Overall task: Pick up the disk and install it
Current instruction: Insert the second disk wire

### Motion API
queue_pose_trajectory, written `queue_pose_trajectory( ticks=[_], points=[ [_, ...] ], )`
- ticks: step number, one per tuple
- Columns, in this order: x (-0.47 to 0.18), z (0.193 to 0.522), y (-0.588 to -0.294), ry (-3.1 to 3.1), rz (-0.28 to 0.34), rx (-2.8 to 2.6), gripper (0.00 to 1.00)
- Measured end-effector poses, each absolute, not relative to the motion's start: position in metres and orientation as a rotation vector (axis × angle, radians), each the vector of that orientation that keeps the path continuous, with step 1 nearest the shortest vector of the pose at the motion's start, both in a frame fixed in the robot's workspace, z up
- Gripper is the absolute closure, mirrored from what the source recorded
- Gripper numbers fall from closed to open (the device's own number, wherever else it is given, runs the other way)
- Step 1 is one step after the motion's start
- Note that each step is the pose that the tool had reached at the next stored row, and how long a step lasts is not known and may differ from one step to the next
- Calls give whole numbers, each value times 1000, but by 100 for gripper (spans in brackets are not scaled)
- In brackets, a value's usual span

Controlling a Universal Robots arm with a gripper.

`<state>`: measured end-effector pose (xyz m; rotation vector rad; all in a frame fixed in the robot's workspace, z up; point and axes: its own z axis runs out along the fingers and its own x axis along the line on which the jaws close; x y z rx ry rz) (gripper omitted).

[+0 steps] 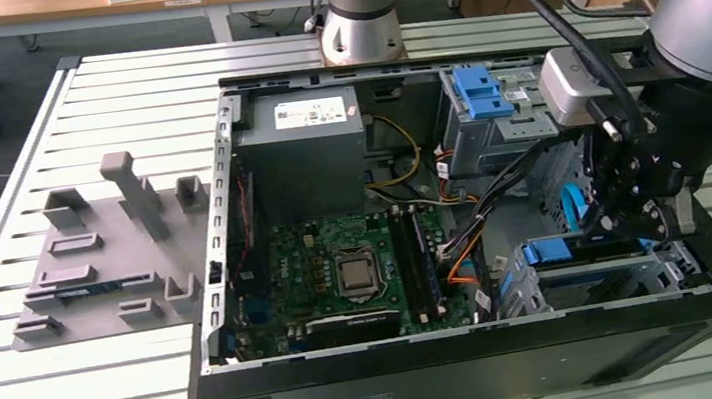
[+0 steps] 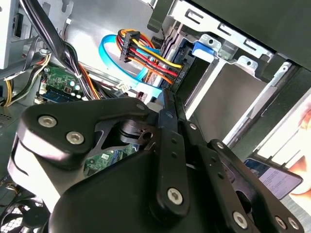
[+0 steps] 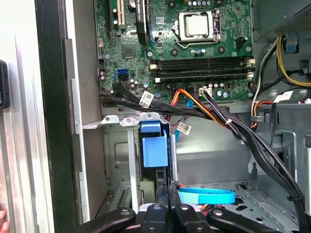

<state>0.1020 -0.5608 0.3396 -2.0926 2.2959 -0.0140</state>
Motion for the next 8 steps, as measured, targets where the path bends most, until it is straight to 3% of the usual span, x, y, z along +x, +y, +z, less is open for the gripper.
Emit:
queue_pose_trajectory(
  ticks=[8],
  points=[
    [102, 341, -561, 2296, -14, -2093, 85]
  ],
)
